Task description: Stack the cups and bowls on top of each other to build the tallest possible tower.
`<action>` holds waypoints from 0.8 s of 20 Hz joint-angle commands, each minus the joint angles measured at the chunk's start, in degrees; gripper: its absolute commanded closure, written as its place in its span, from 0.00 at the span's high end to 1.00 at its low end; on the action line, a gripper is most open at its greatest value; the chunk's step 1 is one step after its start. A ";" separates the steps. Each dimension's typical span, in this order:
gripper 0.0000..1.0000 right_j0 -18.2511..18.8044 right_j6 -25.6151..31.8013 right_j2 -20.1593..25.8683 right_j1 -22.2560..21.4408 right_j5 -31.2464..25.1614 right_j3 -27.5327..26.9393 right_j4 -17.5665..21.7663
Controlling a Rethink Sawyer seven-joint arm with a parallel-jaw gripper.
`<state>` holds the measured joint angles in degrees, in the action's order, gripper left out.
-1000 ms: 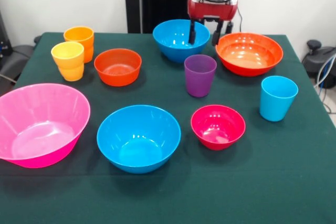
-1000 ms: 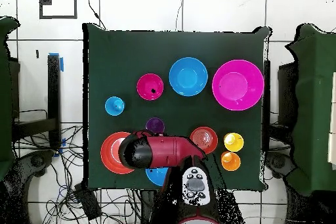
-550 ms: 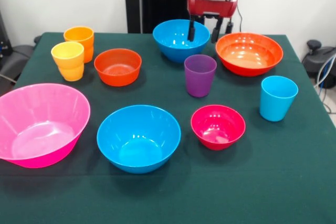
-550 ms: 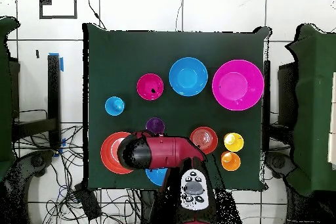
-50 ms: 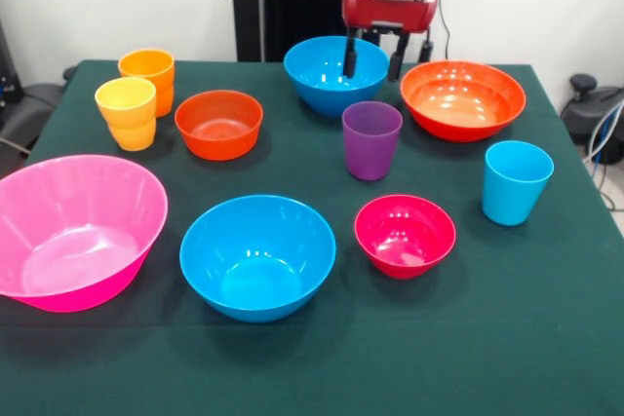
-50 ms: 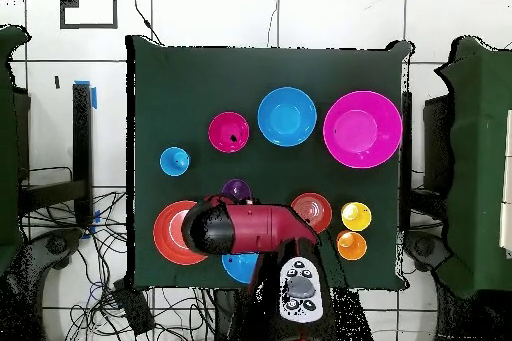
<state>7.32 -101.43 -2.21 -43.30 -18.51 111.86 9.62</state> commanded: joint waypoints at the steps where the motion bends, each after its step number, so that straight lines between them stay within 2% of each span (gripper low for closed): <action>1: 1.00 1.65 -3.35 2.25 2.45 -5.22 -5.04 0.43; 9: 1.00 -0.03 -8.29 -1.22 3.66 0.10 -3.69 0.05; 13: 1.00 -1.17 -9.82 -2.56 5.22 -0.55 -3.36 -0.93; 16: 1.00 -1.10 -8.55 -1.28 8.15 -1.22 -3.19 -0.98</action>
<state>7.30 -101.43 -6.11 -42.23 -18.51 110.13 9.51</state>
